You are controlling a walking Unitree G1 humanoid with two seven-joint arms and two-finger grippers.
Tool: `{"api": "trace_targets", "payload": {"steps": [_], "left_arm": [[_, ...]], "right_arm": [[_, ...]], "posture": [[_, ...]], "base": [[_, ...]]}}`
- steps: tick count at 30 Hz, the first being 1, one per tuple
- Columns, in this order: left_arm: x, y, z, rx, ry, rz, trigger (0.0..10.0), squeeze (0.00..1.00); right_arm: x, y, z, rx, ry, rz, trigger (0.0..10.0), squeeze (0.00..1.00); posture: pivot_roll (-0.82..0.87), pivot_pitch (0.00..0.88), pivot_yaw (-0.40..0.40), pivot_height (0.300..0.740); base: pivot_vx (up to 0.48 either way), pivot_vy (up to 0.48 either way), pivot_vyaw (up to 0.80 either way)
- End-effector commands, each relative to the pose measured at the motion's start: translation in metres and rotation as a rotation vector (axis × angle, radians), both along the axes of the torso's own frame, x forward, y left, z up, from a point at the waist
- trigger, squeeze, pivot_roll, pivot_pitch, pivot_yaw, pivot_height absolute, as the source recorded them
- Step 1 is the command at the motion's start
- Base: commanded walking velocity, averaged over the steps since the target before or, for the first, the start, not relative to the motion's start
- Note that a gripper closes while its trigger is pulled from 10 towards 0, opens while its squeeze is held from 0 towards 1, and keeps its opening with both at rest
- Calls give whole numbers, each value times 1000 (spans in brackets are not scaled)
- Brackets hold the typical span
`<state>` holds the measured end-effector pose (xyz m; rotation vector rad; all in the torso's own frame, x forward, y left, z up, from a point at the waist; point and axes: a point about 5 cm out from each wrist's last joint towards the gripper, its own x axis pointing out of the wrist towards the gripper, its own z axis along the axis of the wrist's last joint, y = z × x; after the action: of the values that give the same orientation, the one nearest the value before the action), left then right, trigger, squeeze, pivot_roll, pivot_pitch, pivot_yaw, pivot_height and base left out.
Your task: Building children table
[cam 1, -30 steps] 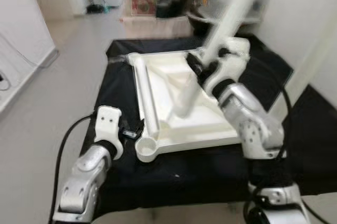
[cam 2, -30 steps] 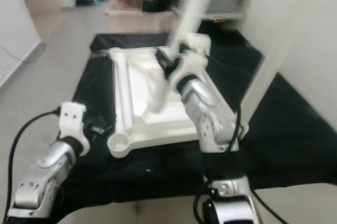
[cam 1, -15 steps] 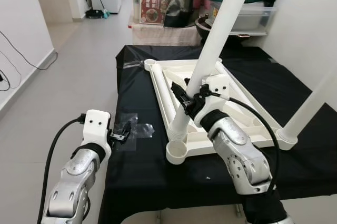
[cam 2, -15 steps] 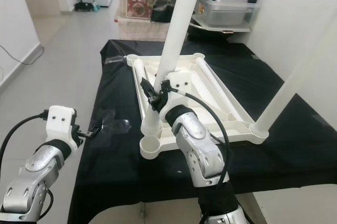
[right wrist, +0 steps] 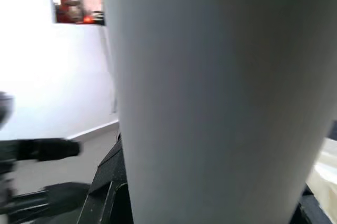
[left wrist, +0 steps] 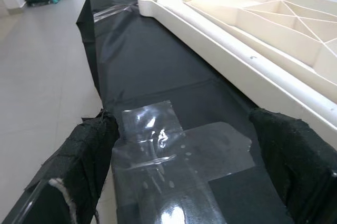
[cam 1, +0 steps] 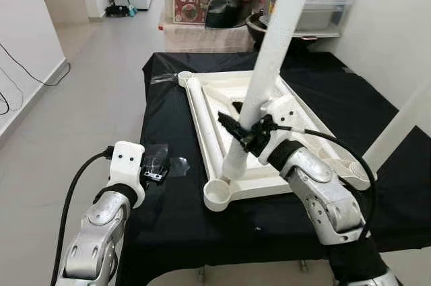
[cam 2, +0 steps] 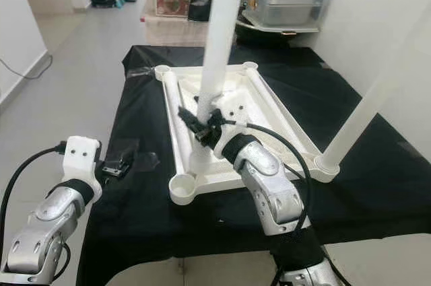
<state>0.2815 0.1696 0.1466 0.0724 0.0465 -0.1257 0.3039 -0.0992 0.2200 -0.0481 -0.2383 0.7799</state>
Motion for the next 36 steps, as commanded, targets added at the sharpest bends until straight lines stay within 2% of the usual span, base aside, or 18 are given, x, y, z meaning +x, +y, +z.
{"api": "trace_targets", "payload": {"steps": [1,4,9,11,16,21,34,36], "left_arm": [[-2,7,-9,-5,38,35,10000,0],[-3,19,-16,1,73,95,10000,0],[-5,22,-20,-3,93,94,10000,0],[-6,16,-18,-23,86,39,10000,0],[-5,11,-15,-40,60,25,10000,0],[-5,7,-13,-28,47,19,10000,0],[-8,9,-18,1,56,15,10000,0],[-9,6,-19,8,59,8,10000,0]], "right_arm": [[-6,4,-3,-4,5,43,10000,0],[-8,9,-4,23,16,51,10000,0],[-7,12,-3,43,9,50,10000,0],[-3,10,-2,52,5,26,10000,0],[0,8,0,65,3,1,10000,0],[4,6,1,69,-6,-33,10000,0],[15,-11,1,40,-24,-150,10000,0],[21,-23,3,29,-41,-224,10000,0]], "posture": [[84,0,-90,740],[85,0,-87,740],[88,0,-83,740],[85,0,-81,740],[83,0,-80,740],[84,0,-81,740],[82,0,-86,740],[82,0,-86,740]], "base": [[0,0,0],[0,0,0],[0,0,0],[0,240,0],[0,480,0],[0,0,0],[0,0,0],[0,0,0]]}}
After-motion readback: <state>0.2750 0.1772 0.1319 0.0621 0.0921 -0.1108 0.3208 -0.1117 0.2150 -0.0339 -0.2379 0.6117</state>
